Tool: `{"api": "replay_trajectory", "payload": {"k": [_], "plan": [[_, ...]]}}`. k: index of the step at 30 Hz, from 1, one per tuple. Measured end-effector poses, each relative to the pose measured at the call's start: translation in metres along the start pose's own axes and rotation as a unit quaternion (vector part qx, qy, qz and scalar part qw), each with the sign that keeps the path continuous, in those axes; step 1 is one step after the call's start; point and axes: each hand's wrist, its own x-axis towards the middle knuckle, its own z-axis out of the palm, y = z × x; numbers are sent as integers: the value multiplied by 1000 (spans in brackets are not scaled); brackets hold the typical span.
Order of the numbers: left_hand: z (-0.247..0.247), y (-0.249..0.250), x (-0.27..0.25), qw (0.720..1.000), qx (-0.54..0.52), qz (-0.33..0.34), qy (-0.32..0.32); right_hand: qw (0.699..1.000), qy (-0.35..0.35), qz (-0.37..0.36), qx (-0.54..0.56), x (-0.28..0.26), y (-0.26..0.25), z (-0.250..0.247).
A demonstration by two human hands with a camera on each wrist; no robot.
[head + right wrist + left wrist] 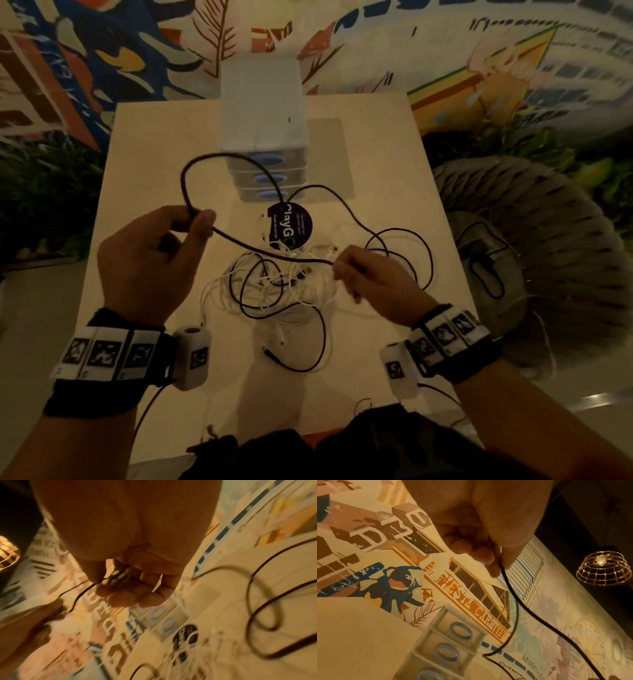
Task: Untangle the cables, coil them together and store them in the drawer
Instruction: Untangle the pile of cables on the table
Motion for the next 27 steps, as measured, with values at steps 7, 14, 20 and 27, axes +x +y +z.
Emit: {"api": "replay_trajectory", "payload": {"k": [7,14,20,27], "plan": [[24,40,-9,991,-69,10,-118,987,155,-2,46,-30,27,-50],[37,59,-13,951,-22,53,-305,938,234,-147,208,-33,-21,-97],[41,112,-1,953,-88,99,-272,952,122,-221,175,-10,-60,-87],[37,142,2,943,-239,-4,-231,977,-61,-149,139,7,-61,-58]]}}
